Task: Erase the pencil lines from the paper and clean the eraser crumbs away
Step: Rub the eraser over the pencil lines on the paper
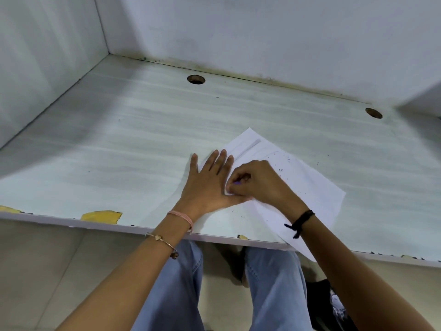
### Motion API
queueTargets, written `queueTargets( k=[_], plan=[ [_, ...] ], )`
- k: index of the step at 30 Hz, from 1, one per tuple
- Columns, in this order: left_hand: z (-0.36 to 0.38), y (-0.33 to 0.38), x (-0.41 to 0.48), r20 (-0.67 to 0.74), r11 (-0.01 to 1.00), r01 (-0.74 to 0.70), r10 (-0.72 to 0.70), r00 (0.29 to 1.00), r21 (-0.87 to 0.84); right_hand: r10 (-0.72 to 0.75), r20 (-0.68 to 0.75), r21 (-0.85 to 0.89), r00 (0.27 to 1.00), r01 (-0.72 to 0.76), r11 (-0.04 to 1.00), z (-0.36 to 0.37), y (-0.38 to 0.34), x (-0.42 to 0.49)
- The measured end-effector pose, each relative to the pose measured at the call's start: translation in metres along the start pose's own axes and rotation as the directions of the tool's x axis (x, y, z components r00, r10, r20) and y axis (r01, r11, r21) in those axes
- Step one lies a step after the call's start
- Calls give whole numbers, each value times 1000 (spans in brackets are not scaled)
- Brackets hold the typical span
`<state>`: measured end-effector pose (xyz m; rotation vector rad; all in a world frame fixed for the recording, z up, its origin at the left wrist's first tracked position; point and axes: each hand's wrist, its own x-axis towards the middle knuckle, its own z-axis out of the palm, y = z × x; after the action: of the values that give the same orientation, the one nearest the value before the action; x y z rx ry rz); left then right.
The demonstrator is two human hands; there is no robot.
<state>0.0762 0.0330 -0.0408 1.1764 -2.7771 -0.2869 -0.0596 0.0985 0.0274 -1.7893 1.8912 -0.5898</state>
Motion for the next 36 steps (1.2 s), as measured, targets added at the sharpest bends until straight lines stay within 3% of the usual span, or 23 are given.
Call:
queueTargets(
  k=[2,5,10,14,19,23,25,28,33,36],
  plan=[
    [0,0,0,4,1000,3,-3,1000,2,8,-2,13,1000,-8,1000,-1,3,1],
    [0,1,0,5,1000,16,-16,1000,-23,100,-167,68,981,-89,994,-10,15,11],
    [0,0,1,19,1000,1,-1,1000,18,10,34,40,999,-11,999,5,-1,-3],
    [0,0,-1,-3,999,22,-22,1000,-34,137,-205,112,969,-115,987,-9,19,13],
    [0,0,1,9,1000,6,-6,1000,10,26,-7,48,1000,-26,999,6,3,0],
    [-1,1,-1,5,999,20,-20,1000,-38,150,-202,134,968,-125,983,-12,24,14],
    [-1,1,-1,-1,999,16,-16,1000,-36,123,-172,124,977,-103,987,-7,18,9],
    [0,0,1,3,1000,7,-7,1000,9,28,-7,86,1000,-28,996,9,3,-4],
    [-2,1,-1,12,999,19,-19,1000,-34,150,-274,156,950,-110,982,-11,29,13],
    [0,0,0,1,1000,15,-15,1000,-20,84,-140,86,987,-73,994,0,17,6]
  ],
)
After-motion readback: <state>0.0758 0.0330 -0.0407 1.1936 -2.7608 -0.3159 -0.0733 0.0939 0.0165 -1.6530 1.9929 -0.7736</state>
